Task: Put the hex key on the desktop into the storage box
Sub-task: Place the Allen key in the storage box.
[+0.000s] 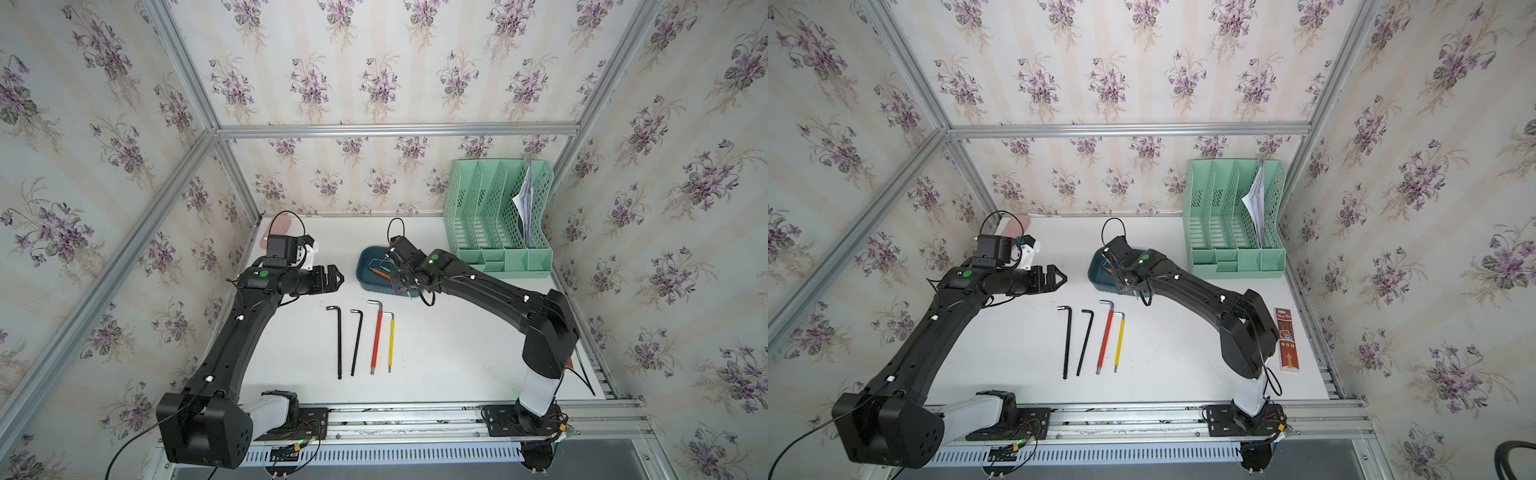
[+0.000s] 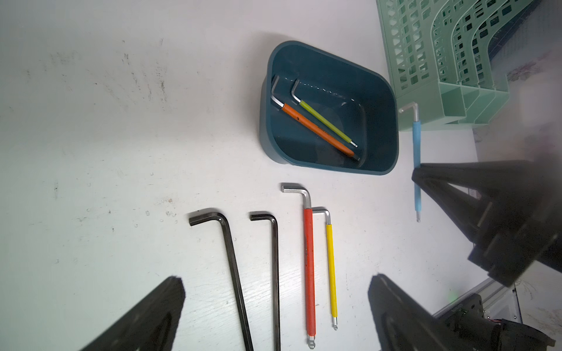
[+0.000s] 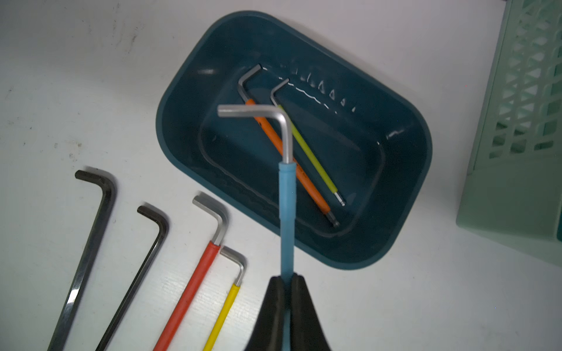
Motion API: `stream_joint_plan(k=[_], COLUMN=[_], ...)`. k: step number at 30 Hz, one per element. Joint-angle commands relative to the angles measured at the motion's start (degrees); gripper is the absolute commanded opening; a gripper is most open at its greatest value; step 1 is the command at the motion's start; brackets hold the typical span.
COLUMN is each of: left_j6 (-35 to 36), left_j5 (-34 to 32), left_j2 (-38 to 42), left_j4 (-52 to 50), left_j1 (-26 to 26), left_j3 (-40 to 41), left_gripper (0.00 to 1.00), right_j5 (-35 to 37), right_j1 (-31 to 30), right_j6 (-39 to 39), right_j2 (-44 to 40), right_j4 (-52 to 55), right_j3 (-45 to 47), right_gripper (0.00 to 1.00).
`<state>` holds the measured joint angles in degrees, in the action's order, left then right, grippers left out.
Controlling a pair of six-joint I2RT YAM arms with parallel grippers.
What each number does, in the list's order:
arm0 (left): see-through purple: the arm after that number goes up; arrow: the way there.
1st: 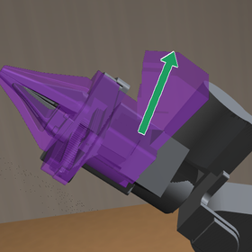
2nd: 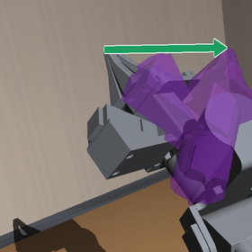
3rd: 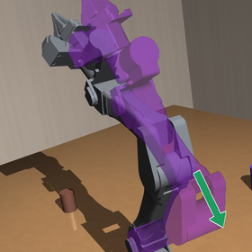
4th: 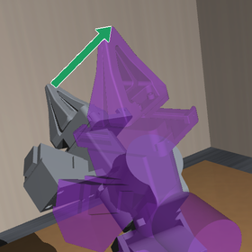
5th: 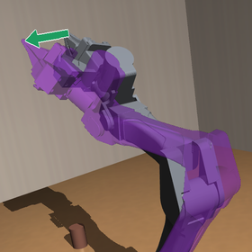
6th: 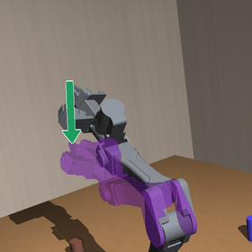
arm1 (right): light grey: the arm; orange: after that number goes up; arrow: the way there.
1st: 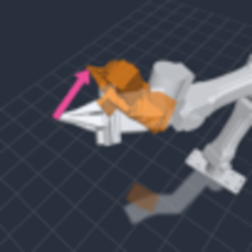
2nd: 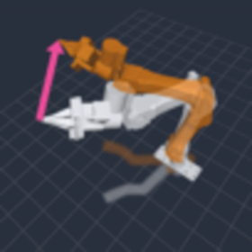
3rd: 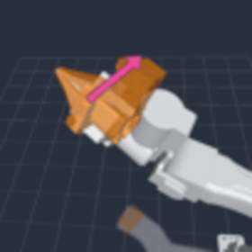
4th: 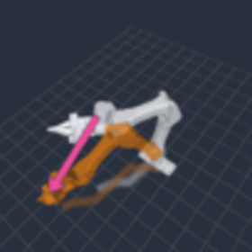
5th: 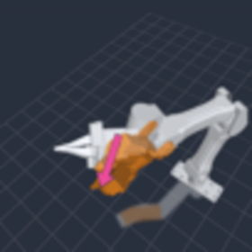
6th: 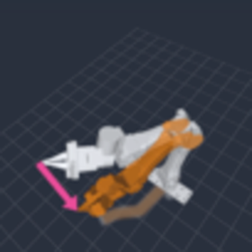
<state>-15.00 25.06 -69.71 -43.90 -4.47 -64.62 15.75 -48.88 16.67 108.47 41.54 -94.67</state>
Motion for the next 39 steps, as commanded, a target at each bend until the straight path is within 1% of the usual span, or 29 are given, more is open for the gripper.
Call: stream_joint_plan(k=[1,4,10,13,20,24,28,29,32,35,39], left_j6=[0.0,0.0,-0.3,-0.3,-0.2,-0.4,-0.1,-0.1,-0.3,-0.3,-0.3], left_j5=[-0.3,-0.1,-2.3,-2.3,-2.2,-2.2,-2.6,-2.6,-2.6,-2.6,-3.0], left_j2=[0.6,2.0,4.2,4.1,3.7,3.5,3.7,3.8,3.8,3.1,1.8], left_j4=[0.5,0.7,1.5,1.6,1.5,1.5,1.2,1.3,1.6,1.7,1.4], left_j1=[0.1,0.1,0.1,0.1,0.1,0.1,0.1,0.1,0.1,0.1,0.1], left_j3=[0.2,0.6,1.4,1.4,1.5,1.5,1.4,1.3,1.5,1.6,1.3], left_gripper=[0.99,0.99,0.99,0.99,0.99,0.99,0.99,0.99,0.99,0.99,0.99], right_j5=[1.3,2.4,2.5,3.3,7.6,8.7,7.5,7.5,7.8,7.6,8.5], right_j1=[1.0,1.6,2.5,2.5,2.6,2.6,2.6,2.6,2.6,2.6,2.6], right_j6=[-6.4,-9.9,-18.7,-21.7,-23.3,-23.2,-22.3,-21.8,-20.4,-19.1,-16.0], right_j2=[4.7,9.2,15.7,18.0,22.4,23.9,24.4,24.3,22.8,20.0,16.9], right_j4=[2.7,4.0,3.5,3.3,1.1,0.4,0.8,1.1,1.2,-0.9,-0.6], right_j3=[-6.5,-11.9,-18.3,-19.2,-18.4,-18.4,-18.3,-18.3,-17.1,-14.5,-13.7], right_gripper=[0.0,0.0,0.0,0.0,0.0,0.01,0.31,0.36,0.43,0.46,0.49])
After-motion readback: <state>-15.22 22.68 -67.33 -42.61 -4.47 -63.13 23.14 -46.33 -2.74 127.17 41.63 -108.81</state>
